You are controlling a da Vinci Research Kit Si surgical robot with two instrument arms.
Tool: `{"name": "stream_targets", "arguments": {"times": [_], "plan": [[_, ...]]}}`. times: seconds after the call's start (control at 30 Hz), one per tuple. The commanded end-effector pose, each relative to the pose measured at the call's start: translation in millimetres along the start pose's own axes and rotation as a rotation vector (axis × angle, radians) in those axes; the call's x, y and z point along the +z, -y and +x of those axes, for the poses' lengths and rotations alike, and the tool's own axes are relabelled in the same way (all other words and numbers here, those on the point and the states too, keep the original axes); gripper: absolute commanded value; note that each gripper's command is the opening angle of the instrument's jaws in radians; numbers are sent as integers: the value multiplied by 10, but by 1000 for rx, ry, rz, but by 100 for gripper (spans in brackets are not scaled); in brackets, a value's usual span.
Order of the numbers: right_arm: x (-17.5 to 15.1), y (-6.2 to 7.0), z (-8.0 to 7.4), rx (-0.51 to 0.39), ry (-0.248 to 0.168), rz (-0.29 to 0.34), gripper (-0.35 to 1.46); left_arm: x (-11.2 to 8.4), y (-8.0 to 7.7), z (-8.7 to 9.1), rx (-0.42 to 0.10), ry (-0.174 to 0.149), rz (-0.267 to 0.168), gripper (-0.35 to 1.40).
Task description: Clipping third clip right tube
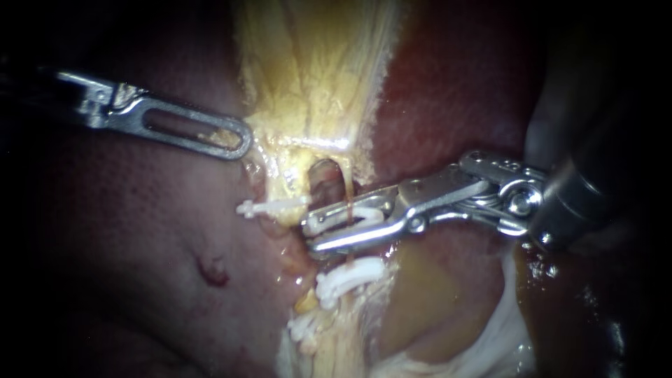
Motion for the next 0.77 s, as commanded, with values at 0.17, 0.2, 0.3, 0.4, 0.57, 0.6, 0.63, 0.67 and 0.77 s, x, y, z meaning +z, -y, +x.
{"name": "stream_targets", "arguments": {"times": [0.17, 0.2, 0.3, 0.4, 0.57, 0.6, 0.63, 0.67, 0.77], "plan": [[-3, 0, 0, 29, 0, 5, -35, 0, 0, 0, 0, -1, 1, -35], [-3, 0, -1, 35, -2, 9, -35, 0, 0, 0, 0, -1, 1, -35], [-4, 1, -3, 37, 23, -1, -35, 0, 0, 0, 0, -1, 1, -35], [-3, 1, -4, 37, 30, -2, -35, 0, 0, 0, 0, -1, 1, -35], [-3, 0, -4, 37, 29, -4, -35, 0, 0, 0, 0, -1, 1, -35], [-3, 0, -4, 37, 29, -4, -35, 0, 0, 0, 0, -1, 1, -35], [-3, 0, -4, 42, 28, -4, -35, 0, 0, 0, 0, -1, 1, -35], [-4, 0, -4, 42, 28, -4, -35, 0, 0, 0, 0, -1, 1, -35], [-4, -1, -5, 42, 29, -4, -35, 0, 0, 0, 0, -1, 1, -35]]}}
